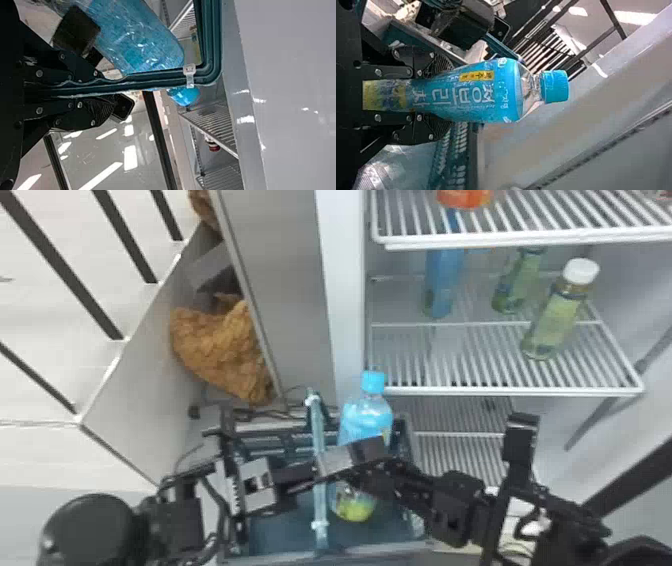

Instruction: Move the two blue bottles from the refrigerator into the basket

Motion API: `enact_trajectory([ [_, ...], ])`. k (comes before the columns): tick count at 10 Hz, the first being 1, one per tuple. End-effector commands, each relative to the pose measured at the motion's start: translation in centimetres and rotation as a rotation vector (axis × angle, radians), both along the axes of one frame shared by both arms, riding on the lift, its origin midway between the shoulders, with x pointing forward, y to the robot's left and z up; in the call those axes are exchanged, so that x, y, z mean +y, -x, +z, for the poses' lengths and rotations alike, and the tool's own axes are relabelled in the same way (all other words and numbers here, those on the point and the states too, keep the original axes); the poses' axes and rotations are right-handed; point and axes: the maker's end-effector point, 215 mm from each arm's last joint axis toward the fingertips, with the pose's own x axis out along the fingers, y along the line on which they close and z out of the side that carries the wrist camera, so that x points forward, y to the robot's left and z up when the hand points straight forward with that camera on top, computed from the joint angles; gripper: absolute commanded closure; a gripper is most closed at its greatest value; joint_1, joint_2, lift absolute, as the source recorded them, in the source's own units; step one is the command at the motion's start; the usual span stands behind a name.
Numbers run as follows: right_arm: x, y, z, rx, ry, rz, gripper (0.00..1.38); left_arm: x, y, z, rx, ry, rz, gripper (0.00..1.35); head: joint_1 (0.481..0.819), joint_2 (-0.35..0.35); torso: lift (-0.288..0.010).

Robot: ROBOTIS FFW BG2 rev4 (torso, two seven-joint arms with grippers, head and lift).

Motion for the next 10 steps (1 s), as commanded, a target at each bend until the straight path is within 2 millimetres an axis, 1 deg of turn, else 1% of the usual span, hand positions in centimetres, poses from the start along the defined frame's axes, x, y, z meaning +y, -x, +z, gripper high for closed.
enact_trajectory([
  [1, 0.2, 0.4, -0.3, 0.020, -0.001, 0.009, 0.43, 0.0, 0.0, 0.0, 0.000, 0.000, 0.000, 1.20, 0.695, 0.114, -0.220],
  [2, 0.1, 0.3, -0.4, 0.022, -0.002, 0.007, 0.10, 0.0, -0.1, 0.1, -0.002, 0.000, 0.000, 1.20, 0.695, 0.118, -0.220],
  [3, -0.2, 0.2, -0.4, 0.021, -0.002, 0.002, 0.07, 0.0, -0.1, 0.1, -0.002, 0.000, 0.000, 1.20, 0.695, 0.119, -0.220],
  [4, -0.4, 0.0, -0.3, 0.020, -0.003, -0.004, 0.14, 0.0, -0.1, 0.1, -0.002, 0.000, 0.000, 1.20, 0.695, 0.117, -0.220],
  [6, -1.6, -0.4, -0.2, 0.017, -0.001, -0.032, 0.17, 0.0, -0.1, 0.1, -0.002, 0.000, 0.000, 1.20, 0.695, 0.106, -0.220],
  [7, -2.8, -1.1, 0.1, 0.001, 0.010, -0.060, 0.17, 0.0, -0.1, 0.1, -0.002, 0.000, 0.000, 1.20, 0.695, 0.100, -0.220],
  [8, -4.5, -2.2, 1.0, -0.037, 0.009, -0.109, 0.17, 0.0, -0.1, 0.1, -0.003, 0.003, -0.001, 1.20, 0.695, 0.084, -0.220],
  [10, -7.5, -4.1, 2.8, -0.103, 0.019, -0.185, 0.17, 0.1, 0.0, -0.2, 0.005, 0.000, 0.002, 1.20, 0.695, 0.027, -0.220],
])
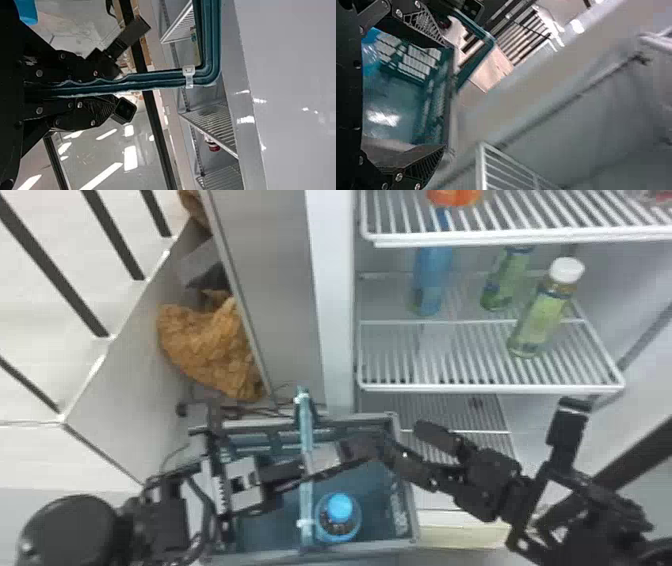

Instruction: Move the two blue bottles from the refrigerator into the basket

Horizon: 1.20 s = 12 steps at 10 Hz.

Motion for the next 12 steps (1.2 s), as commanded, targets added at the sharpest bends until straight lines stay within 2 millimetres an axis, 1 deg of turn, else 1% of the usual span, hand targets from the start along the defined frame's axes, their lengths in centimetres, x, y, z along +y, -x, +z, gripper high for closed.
enact_trajectory([
  [1, -1.7, -1.1, 1.1, -0.039, 0.007, -0.039, 0.17, 0.0, 0.0, -0.1, 0.005, 0.002, 0.001, 1.20, 0.695, -0.002, -0.220],
  [2, -2.1, -1.6, 1.7, -0.065, 0.006, -0.054, 0.17, 0.0, 0.0, -0.1, 0.005, 0.002, 0.001, 1.20, 0.695, -0.013, -0.220],
  [3, -2.8, -2.7, 2.5, -0.105, 0.007, -0.076, 0.17, 0.0, 0.1, -0.3, 0.010, 0.002, 0.002, 1.20, 0.695, -0.031, -0.220],
  [7, -6.2, -9.1, 5.5, -0.273, 0.017, -0.216, 0.17, -0.1, 0.0, -0.3, 0.012, 0.007, 0.001, 1.20, 0.695, -0.073, -0.220],
  [10, -9.6, -12.9, 6.0, -0.339, 0.065, -0.342, 0.17, -0.1, 0.1, -0.3, 0.014, 0.008, 0.003, 1.20, 0.695, -0.115, -0.220],
  [12, -10.7, -15.4, 5.7, -0.366, 0.113, -0.381, 0.16, -0.2, 0.2, -0.3, 0.016, 0.009, -0.001, 1.20, 0.695, -0.142, -0.220],
])
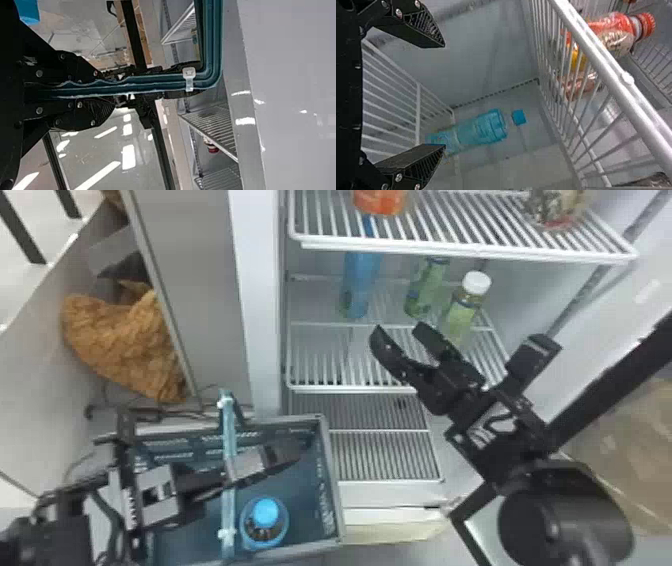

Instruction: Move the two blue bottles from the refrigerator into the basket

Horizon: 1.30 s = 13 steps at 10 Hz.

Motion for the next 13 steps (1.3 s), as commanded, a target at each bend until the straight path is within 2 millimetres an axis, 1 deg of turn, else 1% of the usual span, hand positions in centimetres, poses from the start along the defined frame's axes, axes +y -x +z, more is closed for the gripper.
enact_trajectory([
  [1, -0.1, -1.8, 0.1, -0.023, 0.025, -0.021, 0.16, 0.0, -0.1, 0.0, 0.000, 0.000, -0.001, 1.20, 0.695, -0.146, -0.220],
  [3, 0.3, -4.2, -0.1, -0.039, 0.048, -0.039, 0.16, 0.0, 0.0, -0.1, 0.004, 0.001, -0.002, 1.20, 0.695, -0.147, -0.220],
  [4, 1.0, -5.2, -0.1, -0.045, 0.059, -0.039, 0.16, -0.1, 0.0, -0.1, 0.004, 0.002, -0.004, 1.20, 0.695, -0.143, -0.220],
  [5, 1.4, -6.0, -0.3, -0.040, 0.066, -0.041, 0.15, -0.2, 0.0, -0.1, 0.007, 0.004, -0.007, 1.20, 0.695, -0.135, -0.220],
  [6, 2.0, -6.6, -0.3, -0.043, 0.075, -0.042, 0.15, -0.3, 0.0, -0.1, 0.007, 0.004, -0.009, 1.20, 0.695, -0.128, -0.220],
  [7, 2.2, -7.4, -0.2, -0.047, 0.094, -0.048, 0.15, -0.4, 0.1, -0.2, 0.011, 0.006, -0.014, 1.20, 0.695, -0.125, -0.220],
  [10, 1.7, -9.1, 0.3, -0.050, 0.122, -0.095, 0.15, -0.5, 0.0, -0.2, 0.012, 0.007, -0.020, 1.20, 0.695, -0.116, -0.220],
  [13, 1.2, -11.3, -0.3, -0.032, 0.152, -0.126, 0.15, -0.6, 0.0, -0.1, 0.009, 0.005, -0.024, 1.20, 0.695, -0.122, -0.220],
])
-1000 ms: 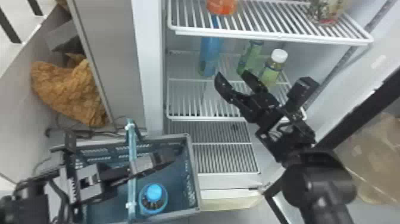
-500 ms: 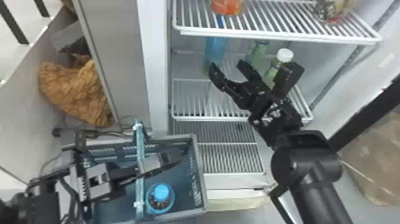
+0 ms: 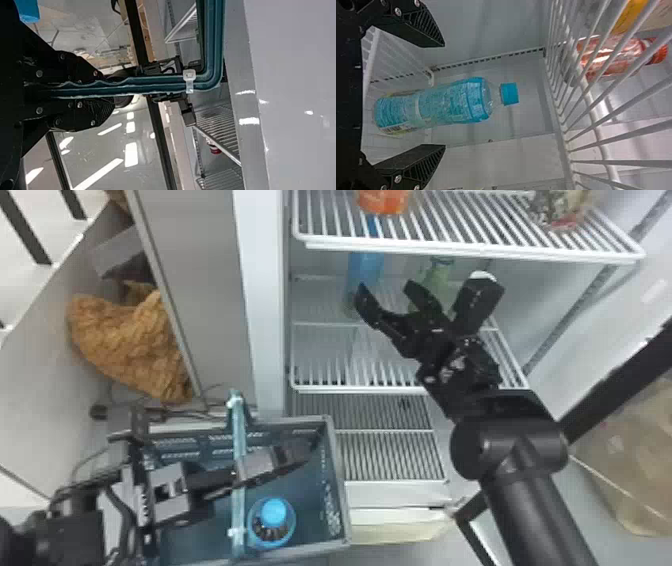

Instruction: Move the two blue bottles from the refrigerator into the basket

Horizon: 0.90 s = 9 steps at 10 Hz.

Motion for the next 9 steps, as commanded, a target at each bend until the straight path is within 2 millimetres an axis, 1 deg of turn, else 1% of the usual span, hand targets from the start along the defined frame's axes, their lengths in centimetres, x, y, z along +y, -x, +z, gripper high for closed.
enact_trajectory([
  [1, 0.1, -1.3, -0.5, 0.016, 0.001, -0.005, 0.15, 0.0, 0.0, -0.1, 0.002, -0.001, -0.002, 1.20, 0.695, -0.124, -0.220],
  [2, 0.4, -2.2, -0.8, 0.028, 0.011, -0.003, 0.14, 0.0, 0.0, 0.1, -0.002, -0.003, -0.003, 1.20, 0.695, -0.122, -0.220],
  [4, 0.8, -3.7, -0.3, 0.027, 0.024, -0.012, 0.14, 0.1, 0.0, 0.0, -0.001, -0.004, -0.005, 1.20, 0.695, -0.116, -0.220],
  [5, 1.4, -4.5, 0.1, 0.024, 0.036, -0.005, 0.14, 0.1, 0.1, 0.0, 0.001, -0.003, -0.005, 1.20, 0.695, -0.113, -0.220],
  [7, 1.5, -5.6, -0.6, 0.052, 0.047, -0.019, 0.13, 0.1, 0.0, 0.0, -0.001, -0.003, -0.005, 1.20, 0.695, -0.103, -0.220],
  [9, 1.4, -6.0, -1.6, 0.089, 0.060, -0.029, 0.14, 0.1, 0.0, 0.1, -0.004, -0.003, -0.006, 1.20, 0.695, -0.099, -0.220],
])
